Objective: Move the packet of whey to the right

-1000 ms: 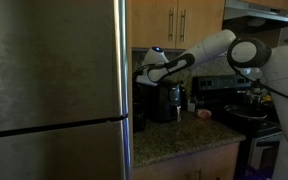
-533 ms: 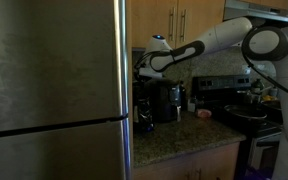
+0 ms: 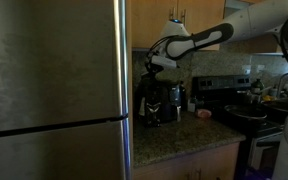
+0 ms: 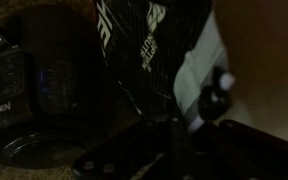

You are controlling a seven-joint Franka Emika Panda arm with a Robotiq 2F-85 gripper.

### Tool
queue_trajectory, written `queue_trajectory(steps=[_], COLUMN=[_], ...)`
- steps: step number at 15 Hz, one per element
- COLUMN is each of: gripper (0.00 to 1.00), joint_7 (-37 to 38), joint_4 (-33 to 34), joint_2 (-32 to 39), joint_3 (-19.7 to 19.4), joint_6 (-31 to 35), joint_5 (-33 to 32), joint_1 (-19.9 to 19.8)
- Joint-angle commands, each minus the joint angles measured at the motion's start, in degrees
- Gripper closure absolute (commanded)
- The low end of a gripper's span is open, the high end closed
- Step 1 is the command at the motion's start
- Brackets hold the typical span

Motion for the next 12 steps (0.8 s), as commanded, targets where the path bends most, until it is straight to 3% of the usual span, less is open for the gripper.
queue_trajectory(steps=[1, 5, 12], gripper=[0.99, 0.99, 0.99], joint_7=[-3.3, -5.8, 0.1], joint_4=[-8.5, -14.8, -20.0], joint_2=[-12.4, -22.7, -40.2], joint_3=[2.6, 4.1, 6.6], joint_6=[1.6, -1.6, -9.8], joint_5=[6.0, 11.4, 13.7], joint_1=[-3.4, -5.3, -12.4])
